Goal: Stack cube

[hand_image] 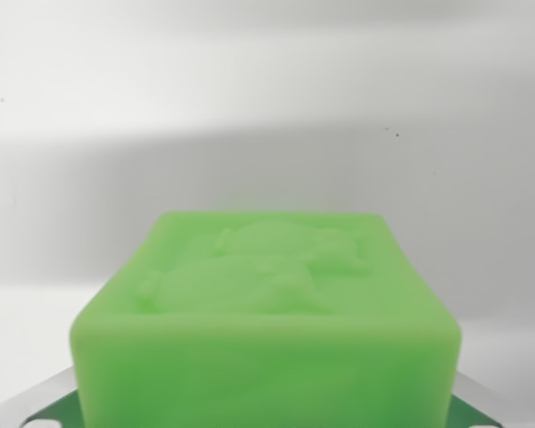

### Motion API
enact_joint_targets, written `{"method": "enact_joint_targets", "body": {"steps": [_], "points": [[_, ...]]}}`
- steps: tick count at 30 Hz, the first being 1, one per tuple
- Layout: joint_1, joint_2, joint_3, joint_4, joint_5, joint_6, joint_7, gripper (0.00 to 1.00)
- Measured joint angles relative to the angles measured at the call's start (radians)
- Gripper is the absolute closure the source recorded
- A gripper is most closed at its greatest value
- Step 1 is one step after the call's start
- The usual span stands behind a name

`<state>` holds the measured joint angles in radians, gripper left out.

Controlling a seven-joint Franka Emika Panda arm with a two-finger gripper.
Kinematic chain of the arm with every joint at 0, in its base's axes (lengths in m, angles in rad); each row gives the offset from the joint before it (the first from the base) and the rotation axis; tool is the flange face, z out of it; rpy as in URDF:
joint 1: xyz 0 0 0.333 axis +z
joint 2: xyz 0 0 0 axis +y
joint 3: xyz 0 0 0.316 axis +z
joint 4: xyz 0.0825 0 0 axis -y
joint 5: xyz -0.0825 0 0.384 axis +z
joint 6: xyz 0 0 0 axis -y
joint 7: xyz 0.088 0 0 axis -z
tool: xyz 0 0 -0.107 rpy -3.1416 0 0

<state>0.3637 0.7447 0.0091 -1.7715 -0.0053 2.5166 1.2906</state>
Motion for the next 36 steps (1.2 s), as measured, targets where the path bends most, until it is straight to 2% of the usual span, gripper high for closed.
{"method": "enact_joint_targets", "body": {"steps": [36], "points": [[0.0,-0.185,0.0,-0.03,0.0,-0.149,-0.004,1.0]]}}
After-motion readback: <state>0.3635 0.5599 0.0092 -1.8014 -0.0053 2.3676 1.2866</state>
